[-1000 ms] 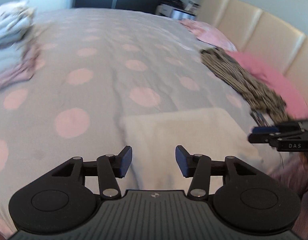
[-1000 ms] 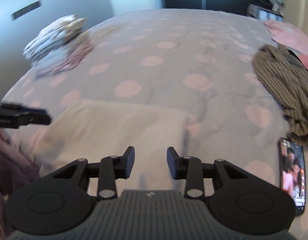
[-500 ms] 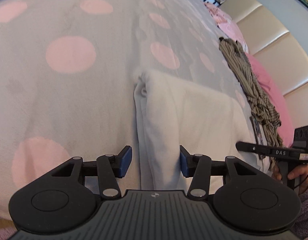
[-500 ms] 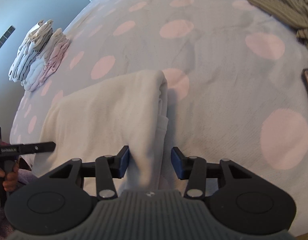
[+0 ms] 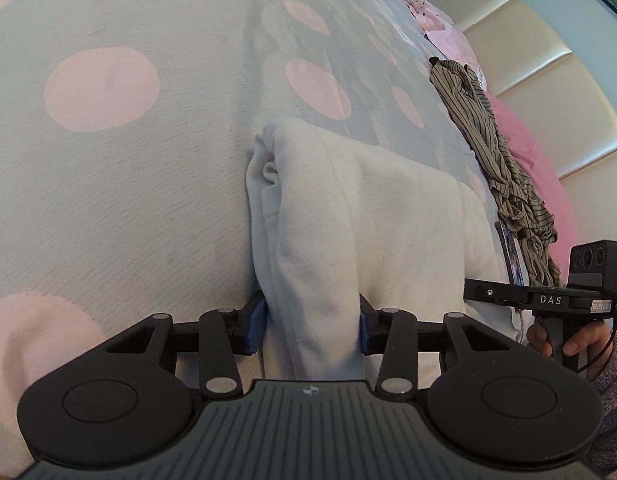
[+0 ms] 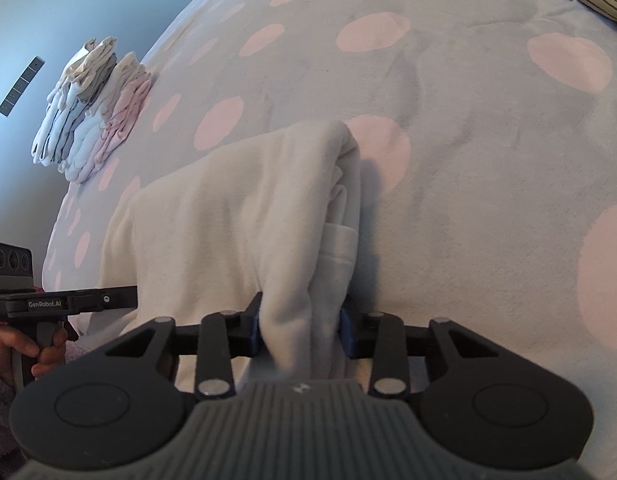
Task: Fold clothes
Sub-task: 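Grasp the folded bundle's edge with the left gripper while the right gripper grasps beside it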
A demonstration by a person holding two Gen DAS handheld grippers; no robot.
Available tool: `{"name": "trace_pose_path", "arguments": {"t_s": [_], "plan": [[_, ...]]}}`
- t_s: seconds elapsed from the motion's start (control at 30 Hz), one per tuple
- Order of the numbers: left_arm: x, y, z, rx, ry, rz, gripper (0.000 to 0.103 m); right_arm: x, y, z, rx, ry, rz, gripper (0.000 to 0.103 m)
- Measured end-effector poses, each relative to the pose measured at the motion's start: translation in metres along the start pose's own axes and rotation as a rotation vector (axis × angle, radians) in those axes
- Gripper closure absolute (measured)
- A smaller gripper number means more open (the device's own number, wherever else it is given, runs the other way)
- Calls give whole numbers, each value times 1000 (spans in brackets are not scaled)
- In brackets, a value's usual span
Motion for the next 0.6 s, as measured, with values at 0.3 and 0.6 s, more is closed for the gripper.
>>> {"name": "trace_pose_path", "arguments": {"t_s": [0.3,0.6], "plan": [[-11,4,-13,53,13,-60,77,-13,-2,5,25,-11,-55,74],[-66,0,-37,95,75,-190,78,-56,-23,39,8,-82,-176,75]]}}
Point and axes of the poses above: each gripper's, at about its wrist camera, not at the fingertips, and x roughly the way its jaws point, z to its left, y to its underside, the point moved 3 cm from there along x, roughly the way its jaws point, and after that the axes turned 12 degrees about -x, right-handed, at the moved point
